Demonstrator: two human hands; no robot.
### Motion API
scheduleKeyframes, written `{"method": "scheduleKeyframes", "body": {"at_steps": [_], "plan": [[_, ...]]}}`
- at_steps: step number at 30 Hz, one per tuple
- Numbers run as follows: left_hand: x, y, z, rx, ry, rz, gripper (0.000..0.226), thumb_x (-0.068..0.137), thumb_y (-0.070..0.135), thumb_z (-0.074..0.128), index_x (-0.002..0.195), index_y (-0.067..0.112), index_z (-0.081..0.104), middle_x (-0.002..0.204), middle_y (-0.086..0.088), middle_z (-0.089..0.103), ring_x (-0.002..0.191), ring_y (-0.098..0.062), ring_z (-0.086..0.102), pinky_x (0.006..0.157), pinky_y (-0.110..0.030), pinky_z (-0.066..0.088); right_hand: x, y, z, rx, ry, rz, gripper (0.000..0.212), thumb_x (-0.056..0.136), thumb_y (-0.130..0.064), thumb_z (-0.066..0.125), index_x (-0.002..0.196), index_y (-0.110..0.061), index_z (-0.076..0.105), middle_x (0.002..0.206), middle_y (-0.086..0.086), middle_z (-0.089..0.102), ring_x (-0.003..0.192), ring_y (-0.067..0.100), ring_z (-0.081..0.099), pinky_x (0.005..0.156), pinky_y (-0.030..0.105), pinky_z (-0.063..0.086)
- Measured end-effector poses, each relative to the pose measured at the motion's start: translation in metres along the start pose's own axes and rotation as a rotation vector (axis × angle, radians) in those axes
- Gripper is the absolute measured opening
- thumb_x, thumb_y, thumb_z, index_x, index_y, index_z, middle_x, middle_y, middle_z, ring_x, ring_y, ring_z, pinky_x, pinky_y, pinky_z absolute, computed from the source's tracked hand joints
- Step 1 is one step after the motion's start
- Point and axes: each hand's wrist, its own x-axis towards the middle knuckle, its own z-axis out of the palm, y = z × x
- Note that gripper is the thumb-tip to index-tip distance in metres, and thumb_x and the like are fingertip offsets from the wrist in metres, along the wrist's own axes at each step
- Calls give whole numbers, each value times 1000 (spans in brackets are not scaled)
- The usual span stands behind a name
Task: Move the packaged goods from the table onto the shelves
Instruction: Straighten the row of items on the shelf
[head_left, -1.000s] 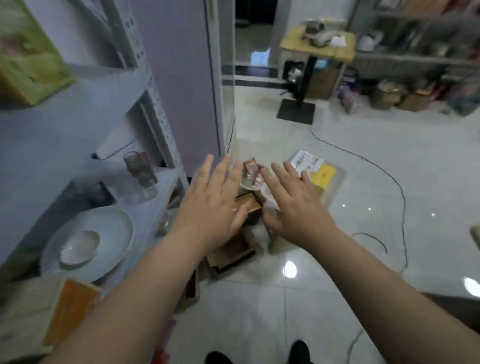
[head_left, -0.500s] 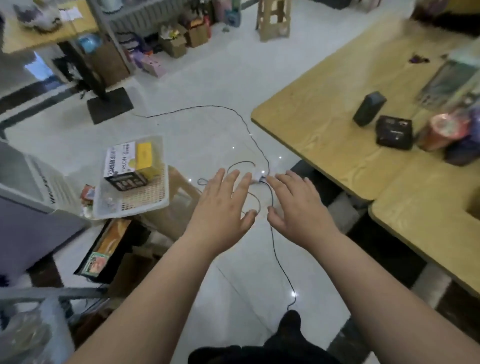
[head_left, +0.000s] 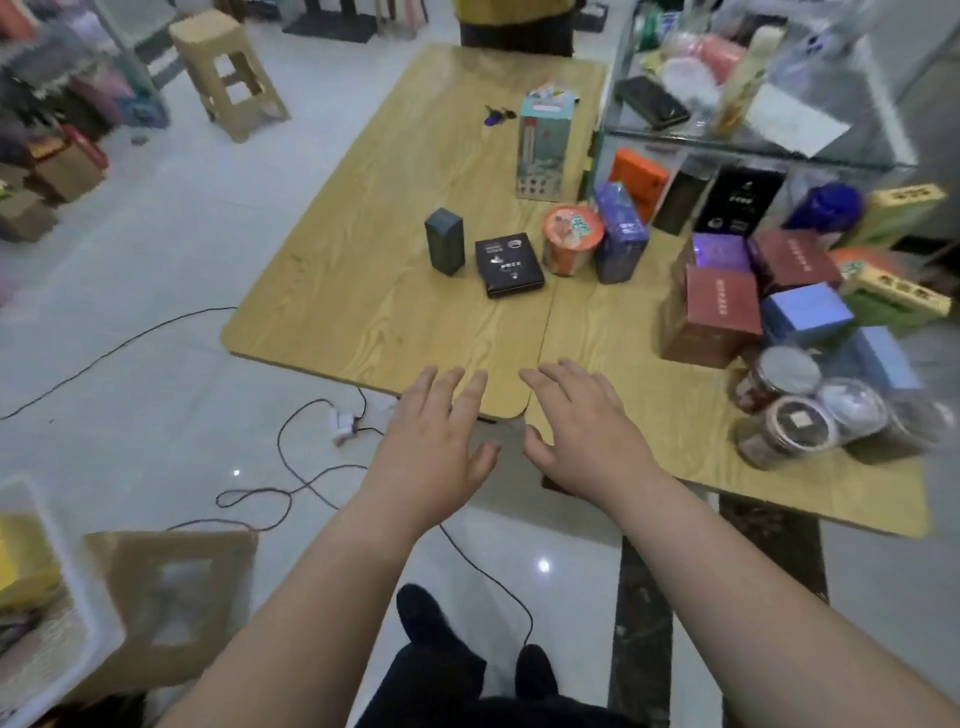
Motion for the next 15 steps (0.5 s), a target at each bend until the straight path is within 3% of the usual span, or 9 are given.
{"method": "scheduleKeyframes", "body": {"at_steps": [4,7,10,13,15], "plan": [[51,-10,1,-5,-13,111,79,90,57,36,151,7,41,144,-21,51,139,-45,41,112,-56,40,16,17,-3,-50,-22,106,63,84,-30,66,143,-12,51,140,14,55,137,36,46,110,60,39],[87,-15,-4,3,-54,194,81,92,60,31,158,14,27,155,-14,40,148,-38,26,121,-48,27,29,26,-10,-81,-42,218,64,88,-34,62,147,-15,46,145,12,50,141,33,40,115,57,33],[117,-15,-9,-17,-107,302,77,99,55,42,161,18,14,163,-9,26,153,-32,11,124,-41,13,38,33,-17,-91,-21,338,62,89,-36,59,146,-16,47,145,10,51,142,30,39,114,55,33],[146,-11,-6,-13,-124,390,83,93,63,26,160,16,18,160,-11,31,152,-34,16,124,-42,16,42,40,-16,-73,6,427,62,85,-37,56,143,-14,51,140,12,54,138,33,44,111,57,38],[162,-4,-1,-16,-146,444,83,93,63,28,160,14,20,158,-12,33,151,-34,18,124,-41,15,41,47,-15,-65,-3,491,63,86,-36,57,144,-14,50,141,12,52,139,32,42,112,57,36]]}}
